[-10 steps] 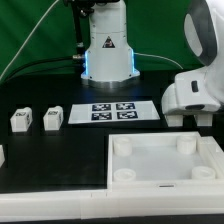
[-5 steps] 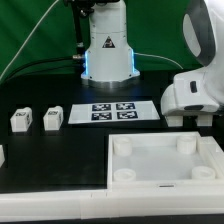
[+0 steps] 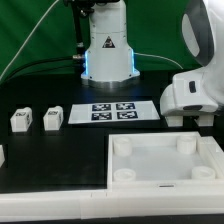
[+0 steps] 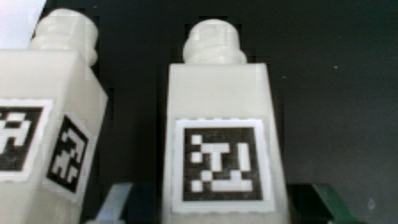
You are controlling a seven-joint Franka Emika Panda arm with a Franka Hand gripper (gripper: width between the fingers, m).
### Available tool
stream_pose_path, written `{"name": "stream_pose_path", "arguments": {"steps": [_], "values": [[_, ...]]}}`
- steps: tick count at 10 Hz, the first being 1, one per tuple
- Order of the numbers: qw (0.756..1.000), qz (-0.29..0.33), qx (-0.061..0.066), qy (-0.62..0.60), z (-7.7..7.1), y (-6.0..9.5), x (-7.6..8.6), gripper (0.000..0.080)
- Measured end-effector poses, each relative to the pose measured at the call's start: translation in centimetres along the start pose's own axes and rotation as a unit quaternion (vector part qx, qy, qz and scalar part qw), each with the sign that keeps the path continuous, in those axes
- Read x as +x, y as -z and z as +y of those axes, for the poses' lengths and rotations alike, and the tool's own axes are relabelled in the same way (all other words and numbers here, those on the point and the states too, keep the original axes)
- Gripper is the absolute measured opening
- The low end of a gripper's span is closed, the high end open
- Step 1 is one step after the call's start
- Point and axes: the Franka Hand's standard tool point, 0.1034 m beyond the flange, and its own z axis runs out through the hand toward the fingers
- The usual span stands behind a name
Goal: Assemble one leg
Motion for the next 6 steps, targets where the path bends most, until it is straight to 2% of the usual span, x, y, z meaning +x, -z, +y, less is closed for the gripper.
{"name": "stream_pose_path", "arguments": {"steps": [2,4,6], "values": [[1.000,0.004,0.002,-0.008,0.5,1.4,-0.8,0.0292],[0.999,0.011,0.001,-0.053,2.0,3.9,-3.3,0.0292],[0.998,0.005,0.001,-0.061,3.5,5.7,-4.8,0.0292]]}}
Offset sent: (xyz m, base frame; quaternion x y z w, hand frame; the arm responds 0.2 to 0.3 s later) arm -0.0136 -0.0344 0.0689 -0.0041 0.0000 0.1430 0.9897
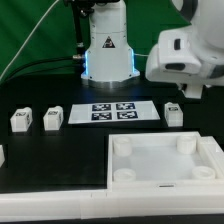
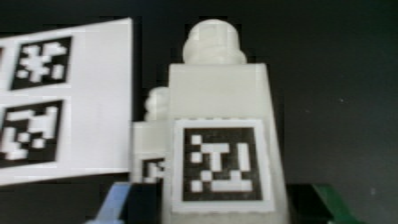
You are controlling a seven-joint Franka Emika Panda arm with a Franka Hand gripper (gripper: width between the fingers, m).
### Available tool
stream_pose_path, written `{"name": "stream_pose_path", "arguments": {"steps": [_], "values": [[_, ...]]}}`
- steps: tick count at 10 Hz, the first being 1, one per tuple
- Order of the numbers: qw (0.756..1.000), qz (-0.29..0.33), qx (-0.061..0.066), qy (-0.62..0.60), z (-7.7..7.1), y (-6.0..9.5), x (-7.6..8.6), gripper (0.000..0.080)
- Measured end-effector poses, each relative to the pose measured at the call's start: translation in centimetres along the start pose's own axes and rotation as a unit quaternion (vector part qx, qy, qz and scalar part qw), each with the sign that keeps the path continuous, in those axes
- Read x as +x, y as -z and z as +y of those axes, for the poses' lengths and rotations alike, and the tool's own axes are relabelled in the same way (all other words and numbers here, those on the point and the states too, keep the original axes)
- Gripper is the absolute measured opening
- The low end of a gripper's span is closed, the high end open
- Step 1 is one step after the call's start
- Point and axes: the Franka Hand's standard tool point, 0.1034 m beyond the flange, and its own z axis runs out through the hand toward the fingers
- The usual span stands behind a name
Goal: Assemble one leg
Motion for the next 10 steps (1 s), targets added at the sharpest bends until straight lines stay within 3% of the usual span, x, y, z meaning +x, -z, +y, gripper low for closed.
{"name": "stream_pose_path", "arguments": {"steps": [1,3,5,7,10], "values": [[1.000,0.007,0.004,0.000,0.5,0.8,-0.1,0.0292],[1.000,0.027,0.007,0.003,0.1,0.4,0.2,0.0292],[0.992,0.122,0.021,0.007,-0.6,1.3,1.4,0.0294],[0.979,0.202,0.031,0.017,-0.8,1.3,1.1,0.0294],[0.941,0.330,0.053,0.054,-0.2,5.4,2.7,0.0294]]}}
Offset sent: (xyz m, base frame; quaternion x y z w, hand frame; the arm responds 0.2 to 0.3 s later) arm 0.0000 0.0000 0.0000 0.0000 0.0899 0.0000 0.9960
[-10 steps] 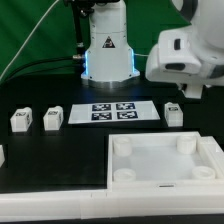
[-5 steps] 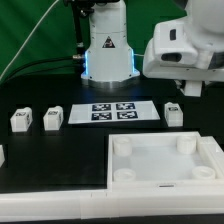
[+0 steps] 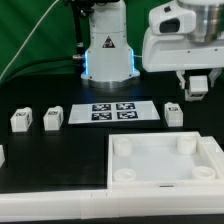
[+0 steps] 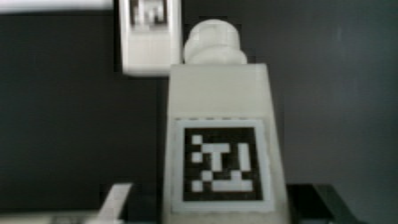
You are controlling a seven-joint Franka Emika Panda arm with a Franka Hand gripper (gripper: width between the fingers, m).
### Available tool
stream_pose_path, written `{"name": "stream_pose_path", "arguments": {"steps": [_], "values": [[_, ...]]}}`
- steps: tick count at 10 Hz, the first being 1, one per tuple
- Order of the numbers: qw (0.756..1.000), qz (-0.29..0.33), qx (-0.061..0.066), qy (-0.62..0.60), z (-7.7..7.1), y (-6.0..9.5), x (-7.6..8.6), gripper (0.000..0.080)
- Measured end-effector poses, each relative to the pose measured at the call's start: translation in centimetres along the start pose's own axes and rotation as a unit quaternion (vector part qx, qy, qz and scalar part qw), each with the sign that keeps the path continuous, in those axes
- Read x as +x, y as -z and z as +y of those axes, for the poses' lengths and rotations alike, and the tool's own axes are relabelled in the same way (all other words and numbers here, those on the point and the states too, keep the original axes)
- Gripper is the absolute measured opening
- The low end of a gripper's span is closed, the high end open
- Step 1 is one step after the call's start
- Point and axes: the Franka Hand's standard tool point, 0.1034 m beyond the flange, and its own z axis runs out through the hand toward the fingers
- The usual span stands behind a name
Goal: Assemble one leg
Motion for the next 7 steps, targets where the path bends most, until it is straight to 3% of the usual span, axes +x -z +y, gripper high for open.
{"name": "stream_pose_path", "arguments": {"steps": [1,3,7], "values": [[0.999,0.045,0.008,0.012,0.44,0.71,1.09,0.0294],[0.999,0.040,0.007,0.016,1.21,1.60,1.98,0.0294],[0.999,0.038,0.007,0.021,1.35,1.12,1.94,0.0294]]}}
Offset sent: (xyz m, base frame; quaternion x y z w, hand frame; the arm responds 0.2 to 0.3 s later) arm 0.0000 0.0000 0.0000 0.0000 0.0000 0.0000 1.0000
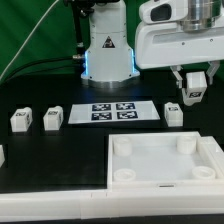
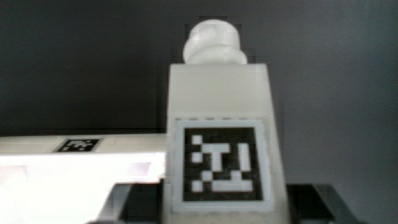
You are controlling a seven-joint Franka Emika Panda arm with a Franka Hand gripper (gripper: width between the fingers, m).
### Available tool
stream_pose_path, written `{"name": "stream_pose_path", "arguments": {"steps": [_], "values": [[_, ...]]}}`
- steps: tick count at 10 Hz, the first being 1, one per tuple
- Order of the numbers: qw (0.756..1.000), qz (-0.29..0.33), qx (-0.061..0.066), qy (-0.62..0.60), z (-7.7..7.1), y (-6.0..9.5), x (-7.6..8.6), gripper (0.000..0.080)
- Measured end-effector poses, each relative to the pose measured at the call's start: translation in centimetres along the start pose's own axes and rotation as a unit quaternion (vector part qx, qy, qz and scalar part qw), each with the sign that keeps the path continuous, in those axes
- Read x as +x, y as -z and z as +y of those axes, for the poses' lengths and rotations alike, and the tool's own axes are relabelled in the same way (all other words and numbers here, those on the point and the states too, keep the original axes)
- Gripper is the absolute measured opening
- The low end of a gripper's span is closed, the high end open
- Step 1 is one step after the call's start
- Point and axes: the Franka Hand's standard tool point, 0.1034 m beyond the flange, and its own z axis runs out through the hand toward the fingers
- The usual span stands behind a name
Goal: Assemble one leg
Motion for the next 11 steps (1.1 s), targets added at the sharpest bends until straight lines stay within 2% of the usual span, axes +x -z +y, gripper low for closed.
{"name": "stream_pose_path", "arguments": {"steps": [1,3,6,7,10,11], "values": [[0.999,0.007,0.001,0.031,1.0,-0.2,1.1,0.0294],[0.998,0.015,0.003,0.056,2.5,1.0,4.5,0.0294],[0.996,0.037,0.010,0.080,2.4,2.7,9.1,0.0294],[0.995,0.044,0.011,0.085,2.2,3.2,10.2,0.0294],[0.995,0.059,0.010,0.085,2.3,2.9,10.2,0.0294],[0.993,0.078,0.011,0.084,2.3,3.1,10.7,0.0294]]}}
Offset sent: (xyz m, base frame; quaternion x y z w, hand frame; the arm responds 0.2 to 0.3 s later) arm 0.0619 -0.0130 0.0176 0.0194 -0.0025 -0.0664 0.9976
